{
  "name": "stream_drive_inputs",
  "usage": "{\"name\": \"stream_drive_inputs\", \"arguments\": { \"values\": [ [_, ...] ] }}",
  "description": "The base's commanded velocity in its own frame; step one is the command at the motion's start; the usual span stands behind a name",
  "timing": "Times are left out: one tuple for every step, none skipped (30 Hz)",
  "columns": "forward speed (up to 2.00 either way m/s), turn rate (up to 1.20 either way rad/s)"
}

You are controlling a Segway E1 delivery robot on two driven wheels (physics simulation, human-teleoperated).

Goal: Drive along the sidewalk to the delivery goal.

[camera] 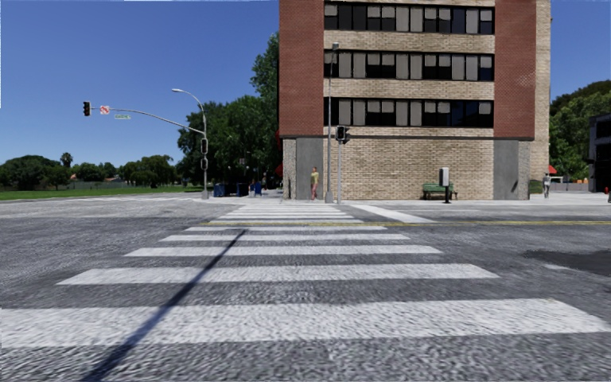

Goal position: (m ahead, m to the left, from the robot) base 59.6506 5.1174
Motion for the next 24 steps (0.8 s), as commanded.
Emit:
{"name": "stream_drive_inputs", "arguments": {
  "values": [
    [1.51, 0.00],
    [1.51, 0.00],
    [1.51, 0.00],
    [1.51, 0.00],
    [1.51, 0.00],
    [1.51, 0.00],
    [1.51, 0.00],
    [1.51, 0.00],
    [1.51, 0.00],
    [1.51, 0.00],
    [1.51, 0.02],
    [1.55, 0.07],
    [2.00, 0.10],
    [2.00, 0.10],
    [2.00, 0.12],
    [2.00, 0.13],
    [2.00, 0.13],
    [2.00, 0.13],
    [2.00, 0.13],
    [2.00, 0.13],
    [2.00, 0.13],
    [2.00, 0.11],
    [2.00, 0.03],
    [2.00, 0.00]
  ]
}}
